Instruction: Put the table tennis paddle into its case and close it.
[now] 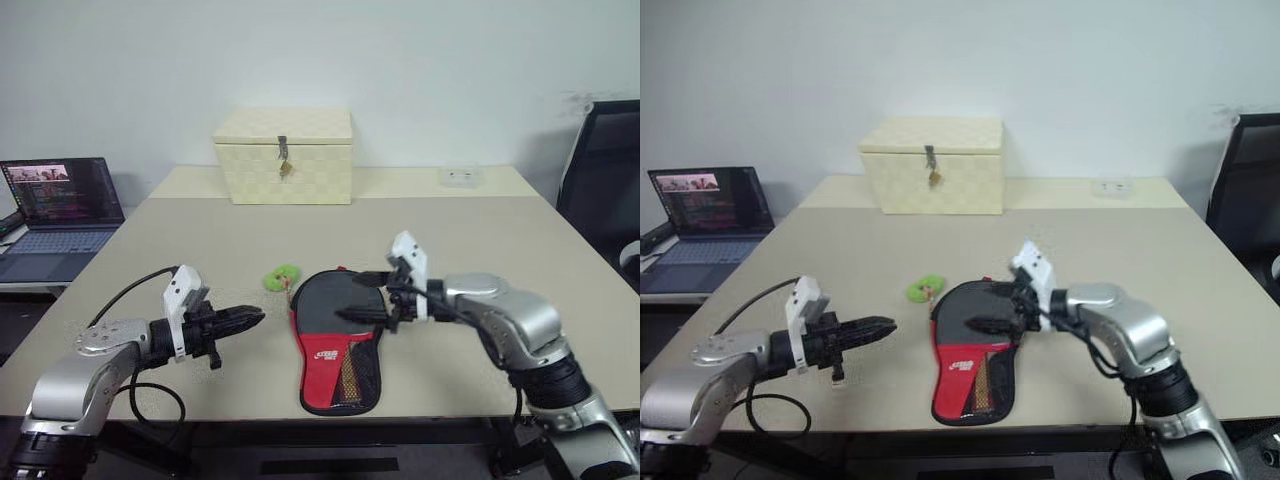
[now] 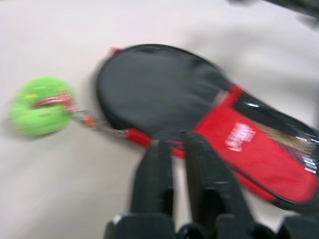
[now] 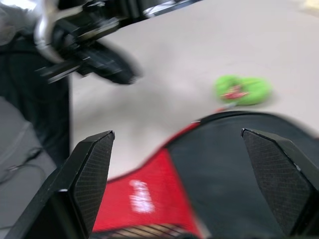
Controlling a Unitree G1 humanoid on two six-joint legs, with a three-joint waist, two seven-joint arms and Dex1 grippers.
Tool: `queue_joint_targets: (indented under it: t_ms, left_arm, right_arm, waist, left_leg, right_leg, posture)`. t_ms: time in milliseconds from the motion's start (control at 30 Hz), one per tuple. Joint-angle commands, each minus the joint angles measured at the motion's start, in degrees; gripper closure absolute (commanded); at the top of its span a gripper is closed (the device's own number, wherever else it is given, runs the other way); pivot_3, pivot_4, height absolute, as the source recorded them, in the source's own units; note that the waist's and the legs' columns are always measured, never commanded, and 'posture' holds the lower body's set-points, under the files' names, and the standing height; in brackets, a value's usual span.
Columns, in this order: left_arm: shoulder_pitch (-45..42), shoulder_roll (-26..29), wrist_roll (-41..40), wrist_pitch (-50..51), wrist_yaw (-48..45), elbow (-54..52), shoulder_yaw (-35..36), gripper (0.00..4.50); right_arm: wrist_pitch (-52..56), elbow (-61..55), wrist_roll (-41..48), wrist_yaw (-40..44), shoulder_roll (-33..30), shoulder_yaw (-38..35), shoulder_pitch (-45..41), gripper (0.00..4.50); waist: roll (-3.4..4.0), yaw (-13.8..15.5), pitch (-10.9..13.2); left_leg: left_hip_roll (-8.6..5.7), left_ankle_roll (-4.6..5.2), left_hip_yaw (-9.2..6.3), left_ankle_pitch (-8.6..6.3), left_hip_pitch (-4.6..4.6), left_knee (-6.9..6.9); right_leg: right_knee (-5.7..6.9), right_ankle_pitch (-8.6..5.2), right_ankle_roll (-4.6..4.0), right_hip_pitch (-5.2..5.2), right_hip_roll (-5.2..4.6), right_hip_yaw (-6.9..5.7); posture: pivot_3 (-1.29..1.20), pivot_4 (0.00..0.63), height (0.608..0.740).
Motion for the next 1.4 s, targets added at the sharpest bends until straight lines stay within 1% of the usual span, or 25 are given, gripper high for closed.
queue_joint_targets:
  t_ms: [33, 100, 133, 200, 267, 467, 667, 767, 833, 967, 1100, 1267, 1400]
  left_arm:
    - [-4.4, -1.3, 3.5, -3.6, 4.0, 3.8, 0.5, 2.45]
    - [-7.1, -2.7, 5.0, -4.7, 5.7, 6.6, -0.1, 1.7]
    - [-8.3, -3.2, 6.3, -5.2, 6.6, 8.0, -0.7, 1.37]
    - [-10.6, -4.1, 8.7, -6.8, 7.7, 11.1, -1.9, 0.61]
    - [-13.5, -4.8, 11.2, -8.2, 8.7, 15.0, -3.3, 0.01]
    - [-24.6, -8.0, 16.0, -8.9, 10.1, 30.0, -6.8, 0.01]
    - [-38.4, -12.6, 22.1, -13.7, 9.0, 54.0, -10.4, 0.01]
    - [-43.1, -14.4, 24.4, -16.3, 8.5, 64.0, -10.9, 0.01]
    - [-45.1, -15.5, 25.8, -18.0, 8.3, 68.6, -11.2, 0.01]
    - [-47.3, -16.6, 27.7, -20.9, 8.9, 73.3, -10.9, 0.01]
    - [-48.0, -16.8, 28.3, -22.0, 8.4, 74.6, -10.2, 0.01]
    - [-47.2, -16.9, 28.8, -22.4, 8.2, 74.9, -9.6, 0.01]
    - [-47.2, -17.2, 29.1, -22.4, 8.5, 75.3, -9.2, 0.01]
  right_arm:
    - [-1.6, 1.6, -3.4, -8.3, 6.3, 0.9, 0.5, 0.0]
    - [-2.0, 4.5, -4.7, -13.3, 10.6, -0.9, 0.1, 0.0]
    - [-2.0, 5.3, -5.1, -14.3, 11.7, -1.3, 0.0, 0.0]
    - [-2.2, 5.9, -6.1, -14.8, 12.3, -0.8, 0.0, 0.0]
    - [-2.5, 6.0, -6.9, -14.5, 11.6, 0.2, 0.2, 0.0]
    - [-2.8, 7.0, -7.9, -14.3, 10.7, -0.2, -0.2, 0.0]
    - [-2.7, 6.1, -8.8, -14.4, 11.3, 0.7, 0.5, 0.0]
    - [-2.5, 5.4, -9.0, -14.4, 11.2, 1.1, 1.1, 0.0]
    - [-2.2, 4.6, -9.1, -14.2, 10.8, 1.5, 1.6, 0.0]
    - [-3.9, 3.9, -9.7, -14.2, 11.1, 2.0, 2.1, 0.0]
    - [-7.5, 6.9, -11.5, -14.2, 13.0, 2.9, 1.3, 0.0]
    - [-13.0, 21.0, -18.1, -15.5, 15.3, 6.9, -1.3, 0.0]
    - [-13.7, 24.0, -20.6, -15.0, 15.0, 8.1, -0.7, 0.0]
  waist:
    - [0.0, 0.0, 0.0]
    - [0.0, 0.1, 0.0]
    - [0.0, 0.1, 0.0]
    - [0.0, 0.3, 0.0]
    - [0.0, 0.5, 0.0]
    - [-0.01, 0.8, 0.0]
    - [-0.02, 0.9, 0.0]
    - [-0.02, 0.8, 0.0]
    - [-0.02, 0.8, 0.0]
    - [-0.02, 0.8, 0.0]
    - [-0.03, 0.8, 0.0]
    - [-0.04, 0.7, 0.0]
    - [-0.07, 0.7, 0.0]
  left_leg:
    - [0.0, 0.0, 0.01, 0.0, 0.0, 0.04]
    - [0.01, -0.02, 0.0, 0.01, 0.0, 0.11]
    - [0.01, -0.03, -0.03, 0.02, -0.01, 0.15]
    - [-0.02, -0.03, -0.01, 0.02, -0.02, 0.18]
    - [-0.1, -0.03, 0.03, 0.02, -0.03, 0.19]
    - [-0.2, -0.02, -0.02, 0.01, -0.23, 0.38]
    - [-0.37, -0.01, 0.0, 0.01, -0.37, 0.53]
    - [-0.42, 0.0, 0.02, 0.01, -0.43, 0.54]
    - [-0.44, 0.0, 0.02, 0.01, -0.45, 0.54]
    - [-0.43, 0.0, 0.01, 0.01, -0.56, 0.54]
    - [-0.43, 0.0, 0.01, 0.02, -0.56, 0.57]
    - [-0.45, 0.0, 0.04, 0.02, -0.53, 0.6]
    - [-0.44, -0.01, 0.03, 0.02, -0.54, 0.62]
  right_leg:
    - [0.02, 0.0, 0.0, 0.0, 0.0, 0.0]
    - [0.07, 0.02, -0.02, 0.0, 0.01, -0.02]
    - [0.09, 0.03, -0.02, 0.0, 0.02, -0.05]
    - [0.07, 0.06, 0.03, 0.01, 0.01, -0.06]
    - [0.04, 0.12, 0.12, 0.0, -0.02, -0.11]
    - [0.06, 0.16, 0.2, -0.05, -0.03, -0.21]
    - [0.07, 0.18, 0.25, -0.06, 0.02, -0.38]
    - [0.04, 0.2, 0.29, -0.1, 0.01, -0.34]
    - [0.04, 0.2, 0.29, -0.16, 0.01, -0.32]
    - [0.08, 0.19, 0.29, -0.29, 0.01, -0.3]
    - [0.19, 0.2, 0.29, -0.32, 0.01, -0.28]
    - [0.27, 0.19, 0.29, -0.33, 0.01, -0.27]
    - [0.34, 0.19, 0.3, -0.37, 0.0, -0.21]
  posture:
    - [0.0, 0.15, 0.74]
    - [0.0, 0.15, 0.74]
    - [0.0, 0.15, 0.74]
    - [0.0, 0.15, 0.74]
    - [0.0, 0.15, 0.74]
    - [0.0, 0.15, 0.74]
    - [0.0, 0.15, 0.74]
    - [0.0, 0.15, 0.74]
    - [0.0, 0.15, 0.74]
    - [0.0, 0.15, 0.74]
    - [0.0, 0.15, 0.74]
    - [0.0, 0.15, 0.74]
    - [0.0, 0.15, 0.74]
